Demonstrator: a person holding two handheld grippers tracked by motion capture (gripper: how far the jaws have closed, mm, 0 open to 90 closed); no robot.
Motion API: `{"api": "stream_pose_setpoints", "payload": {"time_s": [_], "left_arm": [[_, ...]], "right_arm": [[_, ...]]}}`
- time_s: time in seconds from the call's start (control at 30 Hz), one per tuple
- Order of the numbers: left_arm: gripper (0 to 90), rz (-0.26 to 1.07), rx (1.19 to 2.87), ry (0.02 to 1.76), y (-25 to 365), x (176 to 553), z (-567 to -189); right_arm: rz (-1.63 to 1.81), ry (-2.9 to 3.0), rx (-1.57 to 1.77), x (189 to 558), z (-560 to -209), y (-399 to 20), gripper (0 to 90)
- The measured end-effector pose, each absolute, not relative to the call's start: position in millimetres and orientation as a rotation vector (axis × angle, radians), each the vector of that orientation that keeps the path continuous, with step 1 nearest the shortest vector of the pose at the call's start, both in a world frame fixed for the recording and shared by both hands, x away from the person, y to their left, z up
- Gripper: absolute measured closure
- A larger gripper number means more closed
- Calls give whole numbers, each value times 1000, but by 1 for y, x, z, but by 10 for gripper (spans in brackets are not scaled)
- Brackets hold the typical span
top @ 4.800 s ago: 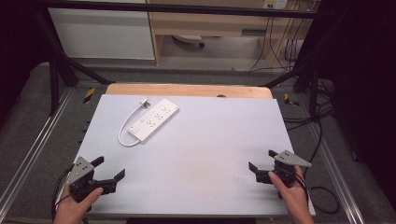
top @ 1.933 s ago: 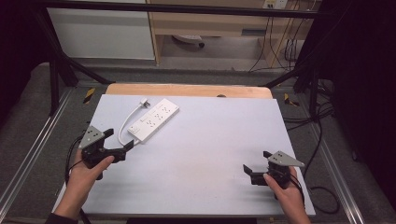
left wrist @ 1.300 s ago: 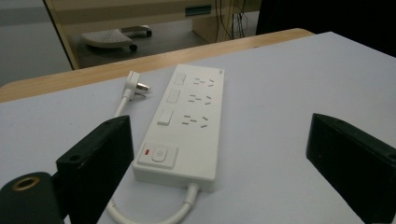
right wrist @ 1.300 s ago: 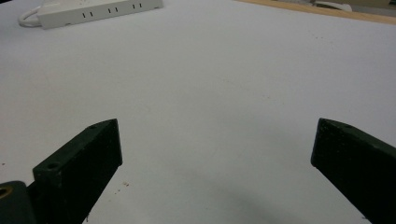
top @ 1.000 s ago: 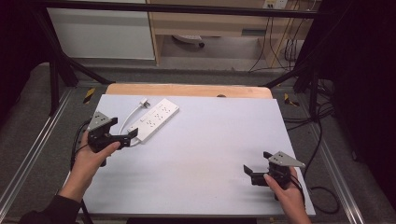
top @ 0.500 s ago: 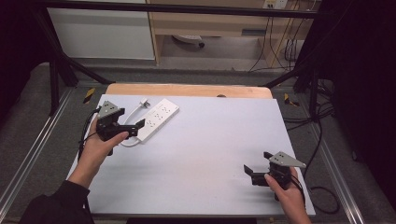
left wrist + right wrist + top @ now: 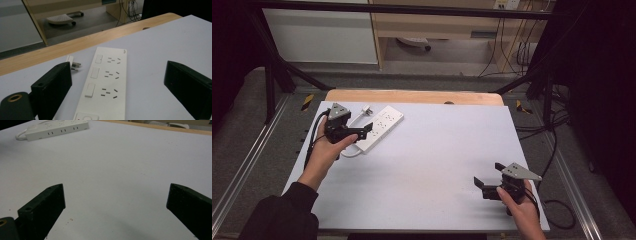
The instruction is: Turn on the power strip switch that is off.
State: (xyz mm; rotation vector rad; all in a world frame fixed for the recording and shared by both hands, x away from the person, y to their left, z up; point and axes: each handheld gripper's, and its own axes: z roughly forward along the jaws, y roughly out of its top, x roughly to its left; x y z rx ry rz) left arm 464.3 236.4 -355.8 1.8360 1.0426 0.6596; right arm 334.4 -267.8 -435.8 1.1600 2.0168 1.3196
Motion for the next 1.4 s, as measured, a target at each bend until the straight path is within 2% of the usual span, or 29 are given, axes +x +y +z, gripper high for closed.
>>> {"api": "stream_pose_setpoints", "payload": {"time_s": [0.57,0.93,1.17,1.4], "left_arm": [[134,673,1882,1074,209,491,-370],[230,715,1892,1128,212,505,-374],[253,722,1915,1157,216,513,-383],[337,729,1929,1186,219,519,-390]], "right_arm": [[1322,2019,1159,334,-436,-267,26],[1326,2022,1162,334,-436,-267,26],[1328,2023,1163,335,-436,-267,26],[1331,2023,1163,335,-436,-267,27]]}}
